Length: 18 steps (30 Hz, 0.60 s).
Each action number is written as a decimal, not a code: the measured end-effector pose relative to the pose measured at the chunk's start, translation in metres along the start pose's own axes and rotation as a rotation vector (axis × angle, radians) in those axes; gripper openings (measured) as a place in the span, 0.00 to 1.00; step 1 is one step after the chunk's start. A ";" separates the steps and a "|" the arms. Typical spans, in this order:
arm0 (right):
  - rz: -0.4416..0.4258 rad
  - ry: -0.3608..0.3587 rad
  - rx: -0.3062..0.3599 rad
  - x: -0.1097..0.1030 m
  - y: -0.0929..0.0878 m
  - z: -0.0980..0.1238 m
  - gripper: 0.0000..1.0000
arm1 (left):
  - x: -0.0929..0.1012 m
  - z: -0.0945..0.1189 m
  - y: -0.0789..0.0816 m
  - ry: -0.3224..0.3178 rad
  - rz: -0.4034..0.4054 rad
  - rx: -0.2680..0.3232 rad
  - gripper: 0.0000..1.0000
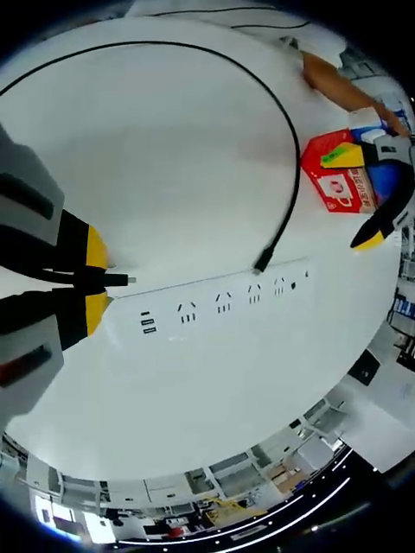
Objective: Find the data cable on the table. Grasp the USB connector end of the cable and insert it into the USB port on the table
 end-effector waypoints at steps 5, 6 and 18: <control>0.024 -0.011 -0.034 0.007 0.003 -0.001 0.09 | 0.000 0.000 0.000 0.000 0.000 0.002 0.64; 0.035 -0.016 -0.052 0.009 0.003 -0.001 0.09 | 0.000 0.000 0.000 0.000 0.000 0.001 0.64; 0.094 -0.047 -0.146 0.023 0.009 -0.006 0.09 | -0.001 0.000 0.001 0.007 0.002 0.000 0.64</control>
Point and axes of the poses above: the point that each gripper's makers call its tool centre point, and the gripper's own axes: z roughly backward along the fingers, x roughly to its right, y roughly out of its top, the point moved 7 cm from there along z, roughly backward along the fingers, and after that the axes turned 15 degrees about -x, right-handed, at the moved point
